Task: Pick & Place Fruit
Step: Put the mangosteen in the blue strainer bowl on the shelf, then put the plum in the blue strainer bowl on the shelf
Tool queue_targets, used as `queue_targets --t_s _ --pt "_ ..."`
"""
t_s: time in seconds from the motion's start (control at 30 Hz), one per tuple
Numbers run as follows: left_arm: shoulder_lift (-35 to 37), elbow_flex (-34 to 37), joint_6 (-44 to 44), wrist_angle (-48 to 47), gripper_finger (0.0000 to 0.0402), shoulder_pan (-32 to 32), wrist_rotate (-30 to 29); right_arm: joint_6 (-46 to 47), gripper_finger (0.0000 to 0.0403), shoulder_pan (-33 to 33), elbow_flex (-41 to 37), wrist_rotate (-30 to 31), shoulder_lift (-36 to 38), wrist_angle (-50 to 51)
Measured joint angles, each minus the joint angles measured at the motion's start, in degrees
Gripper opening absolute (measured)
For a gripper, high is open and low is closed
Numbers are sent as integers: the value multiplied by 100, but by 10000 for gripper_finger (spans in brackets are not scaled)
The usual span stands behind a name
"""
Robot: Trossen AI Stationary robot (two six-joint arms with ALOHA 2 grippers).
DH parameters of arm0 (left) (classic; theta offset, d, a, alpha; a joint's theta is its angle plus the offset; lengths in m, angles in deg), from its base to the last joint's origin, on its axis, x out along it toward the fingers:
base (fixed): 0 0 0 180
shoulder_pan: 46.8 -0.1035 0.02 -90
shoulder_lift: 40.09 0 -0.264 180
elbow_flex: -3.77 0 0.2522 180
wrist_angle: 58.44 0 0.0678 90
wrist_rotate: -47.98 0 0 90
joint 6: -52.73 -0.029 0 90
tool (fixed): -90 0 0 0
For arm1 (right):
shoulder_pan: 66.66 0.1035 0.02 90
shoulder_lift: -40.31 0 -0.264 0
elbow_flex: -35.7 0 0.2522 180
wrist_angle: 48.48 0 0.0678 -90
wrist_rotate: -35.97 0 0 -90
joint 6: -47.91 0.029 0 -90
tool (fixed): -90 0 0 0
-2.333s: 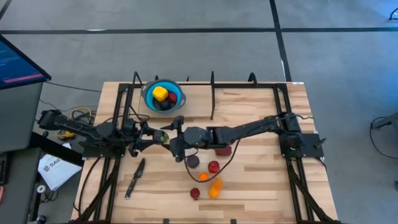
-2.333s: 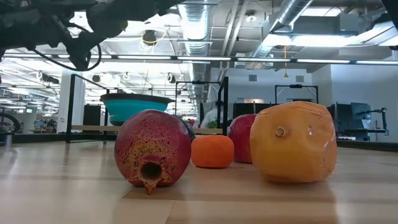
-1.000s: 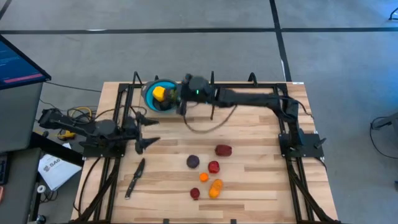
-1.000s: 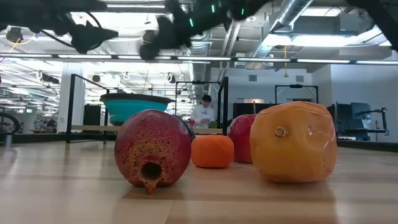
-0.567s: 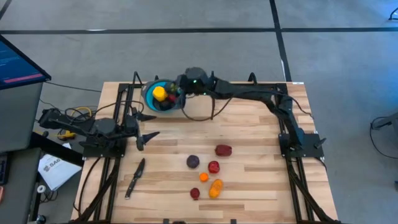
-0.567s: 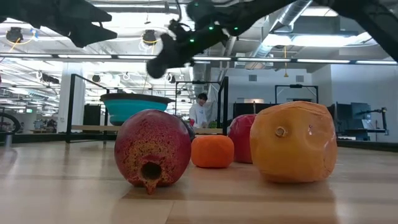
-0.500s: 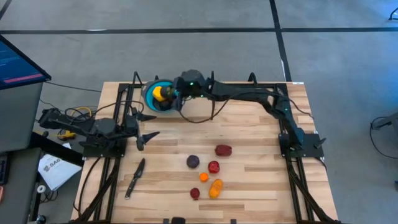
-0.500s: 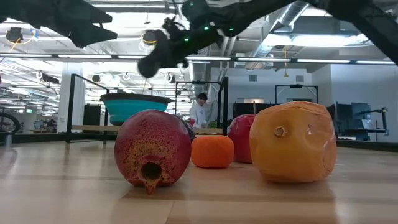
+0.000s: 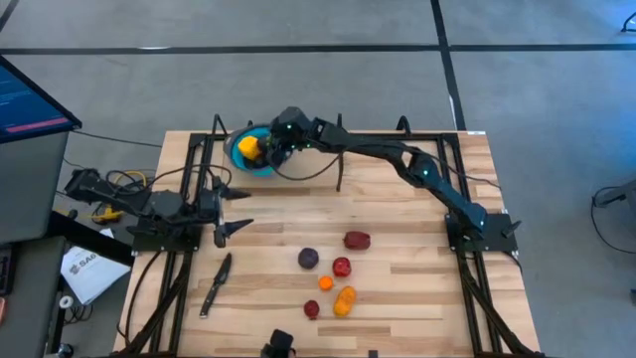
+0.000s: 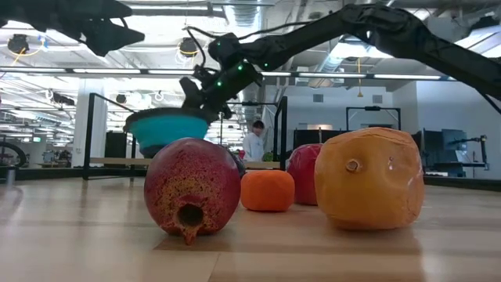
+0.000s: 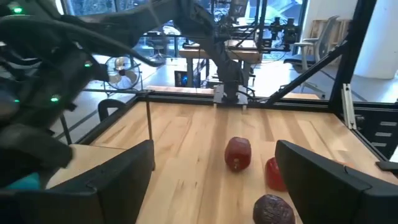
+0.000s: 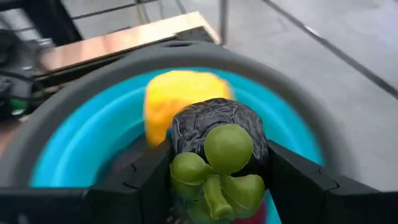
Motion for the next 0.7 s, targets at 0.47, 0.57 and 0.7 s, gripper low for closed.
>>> queue_targets --t_s 0.47,0.57,0.7 --pt "0 0 4 0 327 75 -4 234 299 -25 0 -8 -1 154" --pt "0 0 19 0 327 75 -7 237 317 -32 -10 -19 46 331" --pt "0 2 24 -2 327 75 -7 229 330 -70 -13 -16 312 639"
